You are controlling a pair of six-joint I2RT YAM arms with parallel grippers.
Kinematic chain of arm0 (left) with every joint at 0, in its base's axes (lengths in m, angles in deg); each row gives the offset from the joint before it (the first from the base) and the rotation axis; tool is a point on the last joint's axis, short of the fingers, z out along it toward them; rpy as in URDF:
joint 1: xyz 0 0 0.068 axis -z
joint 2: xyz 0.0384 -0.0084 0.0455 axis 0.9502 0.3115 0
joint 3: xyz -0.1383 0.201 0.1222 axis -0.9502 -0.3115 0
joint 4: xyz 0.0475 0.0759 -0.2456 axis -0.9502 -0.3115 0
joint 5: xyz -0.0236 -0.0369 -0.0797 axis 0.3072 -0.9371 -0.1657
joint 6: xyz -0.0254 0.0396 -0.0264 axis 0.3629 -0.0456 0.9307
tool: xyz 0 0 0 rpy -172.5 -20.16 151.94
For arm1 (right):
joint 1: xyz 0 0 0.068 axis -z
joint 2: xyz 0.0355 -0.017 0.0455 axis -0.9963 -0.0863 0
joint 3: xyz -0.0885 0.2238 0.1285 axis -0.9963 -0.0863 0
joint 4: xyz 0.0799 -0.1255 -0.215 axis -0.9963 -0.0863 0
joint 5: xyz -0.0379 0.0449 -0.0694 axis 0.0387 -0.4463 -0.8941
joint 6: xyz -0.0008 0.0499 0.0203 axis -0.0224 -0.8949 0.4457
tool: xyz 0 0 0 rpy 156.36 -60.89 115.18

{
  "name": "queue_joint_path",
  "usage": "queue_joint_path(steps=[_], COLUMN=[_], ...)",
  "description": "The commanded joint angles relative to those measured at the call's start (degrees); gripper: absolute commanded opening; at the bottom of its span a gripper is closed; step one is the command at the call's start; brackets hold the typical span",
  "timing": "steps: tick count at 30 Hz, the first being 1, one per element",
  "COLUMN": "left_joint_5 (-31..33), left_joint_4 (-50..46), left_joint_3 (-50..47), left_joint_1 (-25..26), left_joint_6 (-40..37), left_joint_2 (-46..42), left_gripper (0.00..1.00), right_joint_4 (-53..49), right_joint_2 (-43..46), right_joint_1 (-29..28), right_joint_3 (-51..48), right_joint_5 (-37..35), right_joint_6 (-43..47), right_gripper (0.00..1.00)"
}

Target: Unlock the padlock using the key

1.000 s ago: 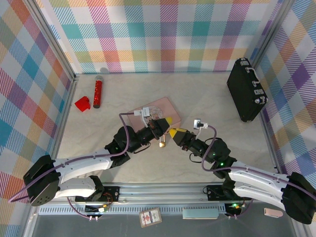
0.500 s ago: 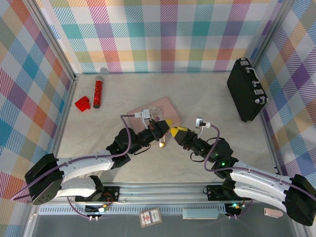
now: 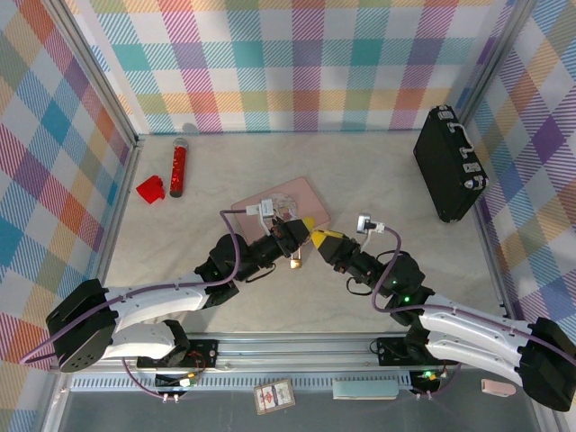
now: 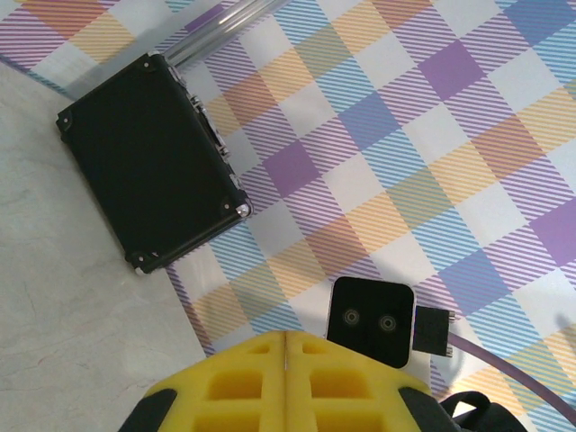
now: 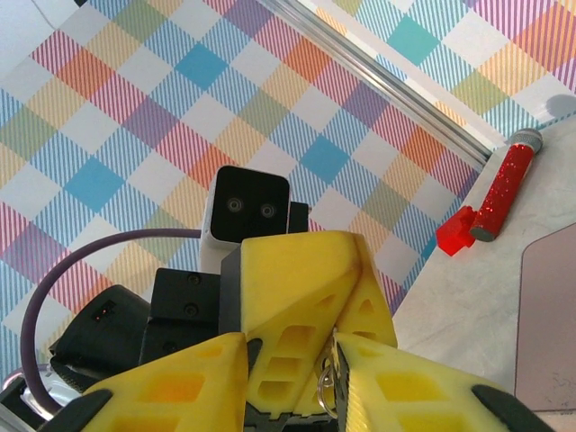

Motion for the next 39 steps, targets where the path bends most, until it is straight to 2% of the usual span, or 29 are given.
queue_joint_path(steps=[1,10,25,30,34,39], left_joint_5=[-0.89,-0.89,-1.68,-2.29,-1.83,-0.17], left_joint_4=[5.28,5.84,9.59,10.96,9.95,5.89], left_joint_3=[-0.70,-0.92,-1.13,-1.01,-1.35,-2.01], left_joint_1=[1.23,1.23,1.23,1.41,1.41,1.41], left_joint_6=[0.80,1.08,2.75,3.34,3.13,0.86], left_joint_2=[-1.51,-1.36,1.14,2.24,1.95,-0.20], left_gripper=[0.00,0.00,0.00,0.00,0.00,0.02], right_joint_4=[0.57,0.78,3.26,2.46,-1.79,-8.97], right_joint_2=[0.38,-0.35,-3.36,-3.58,-1.99,0.34], right_joint_1=[-0.18,-0.18,-0.18,-0.18,-0.18,-0.18], right_joint_3=[0.82,0.90,2.63,2.98,3.58,4.53], right_joint_5=[-0.93,-0.76,2.66,2.75,1.76,0.39], right_joint_6=[-0.71,-1.24,-1.33,-1.24,-0.56,0.50], right_gripper=[0.30,0.29,0.19,0.12,0.01,0.00])
